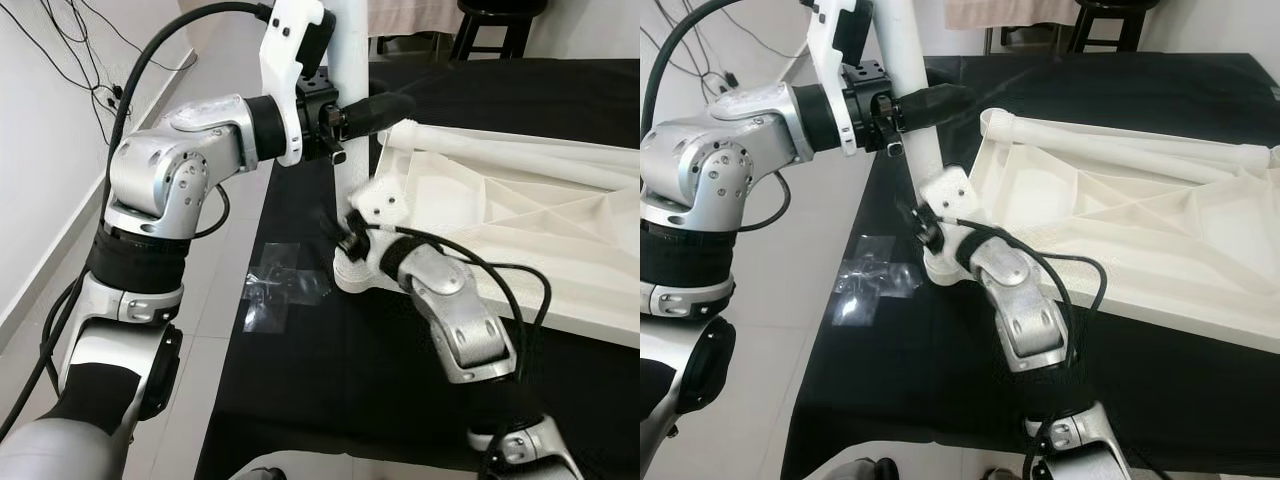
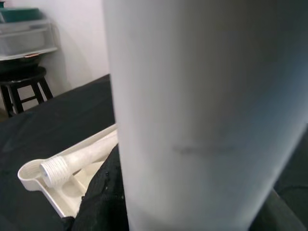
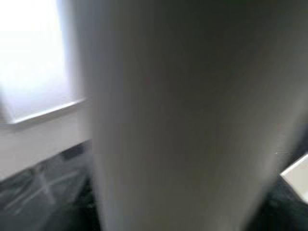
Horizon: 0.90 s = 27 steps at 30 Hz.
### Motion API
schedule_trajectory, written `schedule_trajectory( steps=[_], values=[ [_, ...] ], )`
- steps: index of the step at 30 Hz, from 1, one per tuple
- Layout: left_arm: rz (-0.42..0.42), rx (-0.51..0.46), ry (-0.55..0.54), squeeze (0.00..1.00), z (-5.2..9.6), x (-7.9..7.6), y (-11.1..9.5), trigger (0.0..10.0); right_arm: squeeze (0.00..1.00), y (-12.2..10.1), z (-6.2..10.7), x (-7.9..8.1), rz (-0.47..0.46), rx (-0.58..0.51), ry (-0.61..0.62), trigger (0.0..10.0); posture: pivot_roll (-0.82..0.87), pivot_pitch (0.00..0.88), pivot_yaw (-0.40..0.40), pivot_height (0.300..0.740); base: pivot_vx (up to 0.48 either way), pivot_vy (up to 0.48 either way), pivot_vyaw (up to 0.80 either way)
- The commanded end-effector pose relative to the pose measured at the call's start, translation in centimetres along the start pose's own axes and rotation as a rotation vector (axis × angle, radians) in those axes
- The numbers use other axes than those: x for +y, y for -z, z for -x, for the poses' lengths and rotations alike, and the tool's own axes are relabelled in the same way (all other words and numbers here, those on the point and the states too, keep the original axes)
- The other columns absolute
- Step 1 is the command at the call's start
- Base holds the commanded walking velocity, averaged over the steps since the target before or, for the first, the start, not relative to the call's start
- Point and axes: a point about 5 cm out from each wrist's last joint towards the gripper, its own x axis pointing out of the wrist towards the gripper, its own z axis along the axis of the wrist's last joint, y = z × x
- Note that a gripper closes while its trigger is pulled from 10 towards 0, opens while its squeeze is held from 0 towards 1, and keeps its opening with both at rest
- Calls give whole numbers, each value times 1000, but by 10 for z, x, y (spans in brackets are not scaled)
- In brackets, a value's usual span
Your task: Building children table
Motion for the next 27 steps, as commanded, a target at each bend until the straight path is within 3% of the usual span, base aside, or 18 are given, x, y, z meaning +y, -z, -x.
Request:
schedule_trajectory(
  steps=[1, 2, 4, 5, 6, 8, 11, 14, 17, 18, 27],
  values=[
    [4, 25, 77, 0, -7, -9, 3, 0, 1000, 0, -2, -10, -3, 3, -39, 10000, 41, 154, 56, 740, 0, 0, 0],
    [4, 24, 79, 0, -6, -10, 2, 0, 1000, -8, -3, -18, 20, -47, -110, 10000, 42, 154, 58, 740, 0, 0, 0],
    [4, 24, 79, 0, -6, -10, 2, 0, 1000, -8, -3, -18, 20, -47, -110, 10000, 42, 154, 58, 740, 0, 0, 0],
    [3, 23, 79, 0, -7, -10, 2, 0, 651, -14, -3, -24, 39, -90, -201, 10000, 48, 157, 59, 740, 0, 0, 0],
    [3, 23, 80, 0, -7, -10, 2, 0, 0, -19, -3, -28, 51, -116, -260, 10000, 48, 157, 59, 740, 0, 0, 0],
    [4, 23, 84, 0, -6, -10, 1, 0, 0, -29, -6, -34, 25, -147, -377, 10000, 54, 164, 64, 740, 0, 0, 0],
    [4, 24, 86, 0, -6, -11, 1, 0, 0, -33, -8, -36, 15, -154, -408, 10000, 55, 165, 65, 740, 0, 0, 0],
    [9, 30, 99, 0, -8, -12, 2, 0, 0, -44, -12, -35, -10, -179, -546, 10000, 59, 173, 72, 740, 0, 0, 0],
    [12, 35, 111, 0, -9, -14, 4, 0, 0, -47, -15, -35, -3, -181, -601, 10000, 60, 179, 75, 740, 0, 0, 0],
    [12, 37, 115, 0, -10, -14, 4, 0, 0, -48, -16, -34, 5, -181, -620, 39, 59, 182, 78, 740, 0, 0, 0],
    [5, 40, 118, 0, -13, -13, 3, 0, 0, -46, -21, -32, 3, -193, -714, 0, 54, 185, 86, 740, 0, 0, 0]
  ],
)
